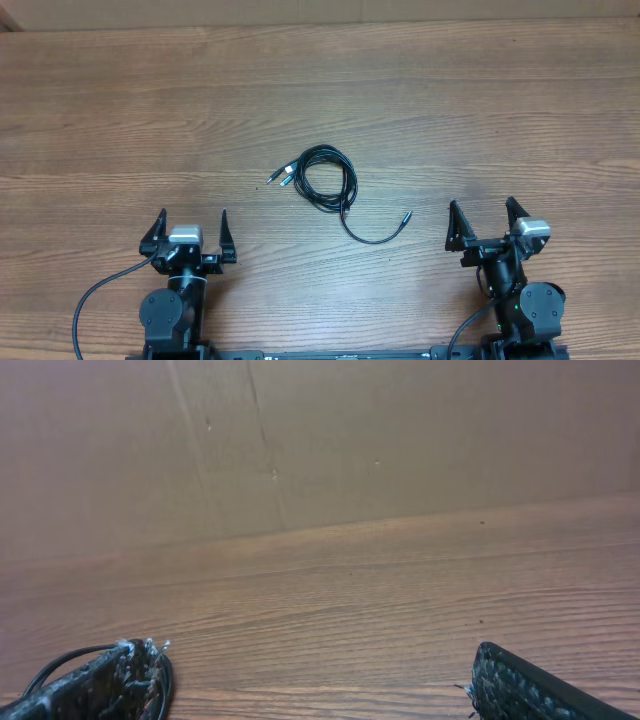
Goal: Untangle cables
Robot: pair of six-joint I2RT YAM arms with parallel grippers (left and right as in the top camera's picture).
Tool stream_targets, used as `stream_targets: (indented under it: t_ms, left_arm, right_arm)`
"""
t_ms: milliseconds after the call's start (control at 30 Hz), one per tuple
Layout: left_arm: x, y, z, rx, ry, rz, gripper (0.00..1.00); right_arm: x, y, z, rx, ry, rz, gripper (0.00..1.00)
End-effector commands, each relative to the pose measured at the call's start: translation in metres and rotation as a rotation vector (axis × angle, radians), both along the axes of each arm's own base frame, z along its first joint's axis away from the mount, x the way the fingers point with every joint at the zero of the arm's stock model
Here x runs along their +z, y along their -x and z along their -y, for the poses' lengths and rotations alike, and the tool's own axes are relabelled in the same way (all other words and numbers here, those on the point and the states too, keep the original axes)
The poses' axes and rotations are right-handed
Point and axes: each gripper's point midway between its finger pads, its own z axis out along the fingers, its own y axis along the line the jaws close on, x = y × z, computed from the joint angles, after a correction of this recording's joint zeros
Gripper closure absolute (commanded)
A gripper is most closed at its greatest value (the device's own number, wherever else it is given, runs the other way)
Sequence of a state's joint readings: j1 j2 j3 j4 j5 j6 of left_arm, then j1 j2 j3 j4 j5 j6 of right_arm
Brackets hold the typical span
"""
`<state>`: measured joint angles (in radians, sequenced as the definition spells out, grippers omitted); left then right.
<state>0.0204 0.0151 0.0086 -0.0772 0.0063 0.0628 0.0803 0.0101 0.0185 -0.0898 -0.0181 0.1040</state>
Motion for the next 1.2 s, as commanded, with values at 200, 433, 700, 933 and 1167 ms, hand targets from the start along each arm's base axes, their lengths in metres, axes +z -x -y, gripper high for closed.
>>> stream_targets:
  t_ms: [200, 433, 700, 933, 1167]
  left_arm:
    - [0.0002, 0.0003, -0.0010, 0.002, -0.023, 0.005, 0.00]
    - [0.0004, 0.0003, -0.0010, 0.002, -0.023, 0.006, 0.00]
    - [0.0002, 0.0003, -0.0010, 0.002, -0.023, 0.005, 0.00]
    - [0.0003, 0.0003, -0.0010, 0.002, -0.023, 0.006, 0.00]
    - [0.0002, 0.0003, -0.0010, 0.002, -0.023, 0.005, 0.01]
  right_arm:
    - [-0.0021, -0.0002, 0.0003, -0.004, 0.001, 0.002, 0.00]
    - [-0.0021, -0.0002, 0.0003, -0.004, 0.001, 0.002, 0.00]
    - [-0.0019, -0.0002, 0.0003, -0.004, 0.001, 0.003, 0.00]
    - [-0.0012, -0.0003, 0.0002, -0.003, 0.000, 0.006, 0.00]
    - [0.0035, -0.0003, 0.0002, -0.003, -0.001, 0.025, 0.00]
